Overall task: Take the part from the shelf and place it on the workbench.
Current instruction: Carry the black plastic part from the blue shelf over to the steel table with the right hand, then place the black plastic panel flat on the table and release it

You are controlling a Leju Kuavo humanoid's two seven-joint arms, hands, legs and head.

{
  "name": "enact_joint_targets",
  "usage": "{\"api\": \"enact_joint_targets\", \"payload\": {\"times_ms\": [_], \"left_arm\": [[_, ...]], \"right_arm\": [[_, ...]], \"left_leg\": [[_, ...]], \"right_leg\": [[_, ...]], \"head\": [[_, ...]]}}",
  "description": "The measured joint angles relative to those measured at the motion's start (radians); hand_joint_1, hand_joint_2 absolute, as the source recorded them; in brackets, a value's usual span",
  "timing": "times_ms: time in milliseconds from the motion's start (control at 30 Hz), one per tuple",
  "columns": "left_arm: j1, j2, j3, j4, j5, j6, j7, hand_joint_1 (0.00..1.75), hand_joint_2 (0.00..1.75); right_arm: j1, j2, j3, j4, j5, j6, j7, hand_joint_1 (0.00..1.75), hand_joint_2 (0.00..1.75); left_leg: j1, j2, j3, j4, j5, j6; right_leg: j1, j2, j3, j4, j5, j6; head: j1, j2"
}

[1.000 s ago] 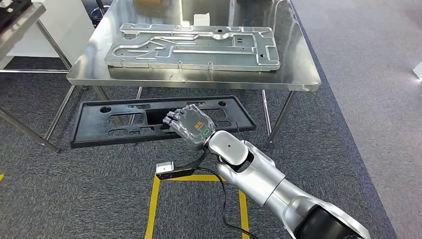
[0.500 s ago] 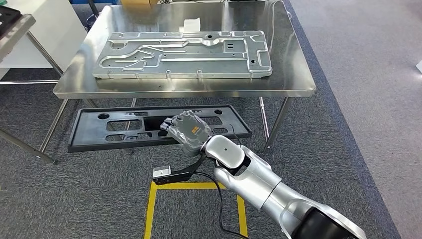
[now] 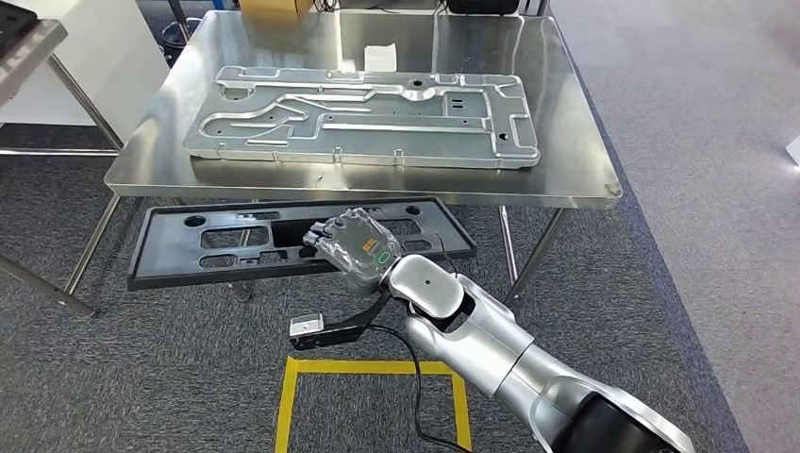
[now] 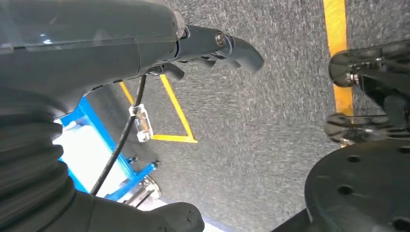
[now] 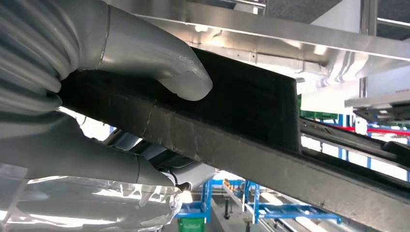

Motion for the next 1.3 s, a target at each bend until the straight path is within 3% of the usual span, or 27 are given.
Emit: {"api": "enact_joint_targets", "payload": {"times_ms": [33,67,133,167,200,233,300,367,467,500,533,567,633,700,833,900,967,1033,1067,1167,1200,1233,1300], "left_arm": [[0.000,0.000,0.000,0.000,0.000,0.000,0.000,0.00,1.75],[0.001,0.000,0.000,0.000,0.000,0.000,0.000,0.00,1.75],[0.000,-0.001,0.000,0.000,0.000,0.000,0.000,0.00,1.75],[-0.001,-0.001,0.000,0.000,0.000,0.000,0.000,0.00,1.75],[-0.002,-0.002,0.000,0.000,0.000,0.000,0.000,0.00,1.75],[-0.002,-0.002,0.000,0.000,0.000,0.000,0.000,0.00,1.75],[-0.003,-0.002,0.000,0.000,0.000,-0.001,0.000,0.00,1.75],[-0.003,-0.001,0.001,-0.001,0.000,-0.003,-0.001,0.00,1.75],[-0.003,-0.001,0.001,-0.002,0.000,-0.005,-0.002,0.00,1.75],[-0.002,0.000,0.001,-0.002,0.000,-0.005,-0.003,0.00,1.75],[0.000,0.000,0.001,-0.002,0.000,-0.005,-0.003,0.00,1.75],[0.001,0.001,0.001,-0.002,0.000,-0.005,-0.004,0.00,1.75],[0.005,0.004,0.000,-0.002,0.000,-0.005,-0.006,0.00,1.75],[0.006,0.007,0.000,-0.001,0.000,-0.004,-0.008,0.00,1.75],[0.009,0.014,-0.004,0.000,0.000,0.002,-0.011,0.00,1.75],[0.009,0.019,-0.010,0.001,0.000,0.009,-0.011,0.00,1.75],[0.008,0.025,-0.016,0.005,0.000,0.017,-0.012,0.00,1.75],[0.008,0.030,-0.019,0.012,0.000,0.022,-0.012,0.00,1.75],[0.008,0.032,-0.021,0.016,0.000,0.025,-0.012,0.00,1.75],[0.007,0.037,-0.029,0.027,0.000,0.031,-0.012,0.00,1.75],[0.007,0.039,-0.031,0.030,0.000,0.033,-0.012,0.00,1.75],[0.006,0.040,-0.033,0.033,0.000,0.034,-0.013,0.00,1.75],[0.004,0.045,-0.036,0.040,0.000,0.038,-0.012,0.00,1.75]], "right_arm": [[0.002,0.000,0.000,0.001,0.000,0.000,0.000,1.75,1.75],[0.002,0.000,0.000,0.001,0.000,0.000,0.000,1.75,1.75],[0.001,0.000,0.000,0.001,0.001,0.000,0.000,1.75,1.75],[0.000,0.000,0.000,0.001,0.002,-0.001,-0.001,1.75,1.75],[-0.001,0.000,0.000,0.000,0.004,-0.001,-0.001,1.75,1.75],[-0.002,0.000,0.000,0.000,0.006,-0.002,-0.002,1.75,1.75],[-0.004,0.000,0.000,-0.006,0.014,-0.003,-0.001,1.75,1.75],[-0.012,0.000,0.000,-0.014,0.027,-0.003,0.001,1.75,1.75],[-0.028,0.000,0.001,-0.024,0.049,-0.001,0.004,1.75,1.75],[-0.032,-0.001,0.002,-0.025,0.057,0.001,0.006,1.75,1.75],[-0.036,-0.003,0.002,-0.025,0.065,0.005,0.008,1.75,1.75],[-0.042,-0.004,0.002,-0.024,0.070,0.009,0.009,1.75,1.75],[-0.059,-0.005,0.002,-0.021,0.080,0.019,0.012,1.75,1.75],[-0.080,-0.006,0.003,-0.015,0.086,0.029,0.012,1.75,1.75],[-0.107,-0.006,0.005,0.009,0.093,0.040,0.005,1.75,1.75],[-0.121,-0.006,0.008,0.025,0.098,0.047,0.001,1.75,1.75],[-0.132,-0.006,0.013,0.046,0.105,0.056,-0.001,1.75,1.75],[-0.135,-0.006,0.019,0.071,0.110,0.065,-0.004,1.75,1.75],[-0.135,-0.005,0.023,0.082,0.112,0.068,-0.006,1.75,1.75],[-0.145,-0.003,0.032,0.106,0.114,0.070,-0.008,1.75,1.75],[-0.149,-0.001,0.034,0.112,0.114,0.070,-0.008,1.75,1.75],[-0.153,0.001,0.036,0.118,0.114,0.070,-0.009,1.75,1.75],[-0.157,0.005,0.039,0.130,0.113,0.070,-0.010,1.75,1.75]], "left_leg": [[-0.001,-0.001,0.009,0.000,-0.008,0.000],[-0.001,-0.001,0.020,0.000,-0.016,-0.001],[-0.003,-0.002,0.042,0.001,-0.033,-0.006],[-0.005,-0.002,0.048,0.001,-0.042,-0.011],[-0.005,-0.002,0.051,0.001,-0.048,-0.017],[-0.006,-0.002,0.054,0.002,-0.051,-0.024],[-0.006,-0.001,0.059,0.007,-0.054,-0.036],[-0.003,0.000,0.039,0.061,-0.065,-0.048],[0.005,0.001,-0.069,0.236,-0.128,-0.067],[0.007,0.001,-0.100,0.272,-0.147,-0.069],[0.009,0.001,-0.117,0.275,-0.147,-0.070],[0.011,0.001,-0.115,0.243,-0.123,-0.070],[0.014,0.002,-0.084,0.112,-0.023,-0.068],[0.010,0.004,-0.063,0.025,0.031,-0.061],[0.006,0.001,-0.041,0.004,0.027,-0.030],[0.007,0.001,-0.024,-0.002,0.022,-0.018],[0.005,0.000,-0.013,-0.002,0.011,-0.011],[0.002,-0.001,0.004,-0.002,-0.005,-0.008],[0.001,-0.003,0.016,-0.002,-0.014,-0.009],[-0.005,-0.005,0.054,-0.003,-0.045,-0.014],[-0.005,-0.005,0.061,-0.003,-0.054,-0.019],[-0.005,-0.005,0.067,-0.004,-0.059,-0.024],[-0.004,-0.004,0.071,0.000,-0.058,-0.036]], "right_leg": [[0.000,0.000,-0.013,-0.010,0.008,0.000],[0.000,0.000,-0.008,-0.052,0.041,-0.003],[0.004,-0.001,0.025,-0.175,0.138,-0.013],[0.007,-0.001,0.038,-0.222,0.169,-0.017],[0.009,-0.001,0.045,-0.248,0.189,-0.022],[0.011,-0.001,0.047,-0.257,0.190,-0.026],[0.008,0.001,0.060,-0.267,0.190,-0.037],[0.002,0.002,0.080,-0.275,0.184,-0.048],[0.000,0.001,0.100,-0.278,0.166,-0.054],[0.000,0.001,0.108,-0.277,0.159,-0.053],[-0.001,0.001,0.119,-0.277,0.150,-0.052],[-0.002,0.001,0.130,-0.276,0.141,-0.049],[-0.003,0.002,0.152,-0.275,0.122,-0.042],[-0.003,0.003,0.161,-0.274,0.108,-0.031],[-0.003,0.003,0.170,-0.256,0.096,-0.005],[-0.005,0.001,0.133,-0.184,0.071,0.000],[-0.006,0.001,0.050,-0.060,0.027,0.004],[-0.006,0.001,-0.016,0.004,0.012,0.005],[-0.005,0.001,-0.024,-0.013,0.032,0.002],[0.005,0.000,0.012,-0.189,0.170,-0.021],[0.010,-0.001,0.024,-0.233,0.201,-0.028],[0.013,-0.001,0.029,-0.257,0.217,-0.034],[0.014,0.000,0.041,-0.271,0.214,-0.043]], "head": [[0.000,0.000],[0.000,0.000],[0.000,0.000],[-0.001,0.000],[-0.002,0.000],[-0.002,0.000],[-0.002,0.000],[-0.005,0.000],[-0.008,0.000],[-0.008,0.000],[-0.008,0.000],[-0.008,0.000],[-0.009,0.000],[-0.010,0.000],[-0.011,0.000],[-0.010,0.000],[-0.009,0.000],[-0.009,0.000],[-0.009,0.000],[-0.011,0.000],[-0.014,0.000],[-0.016,0.000],[-0.019,0.000]]}}
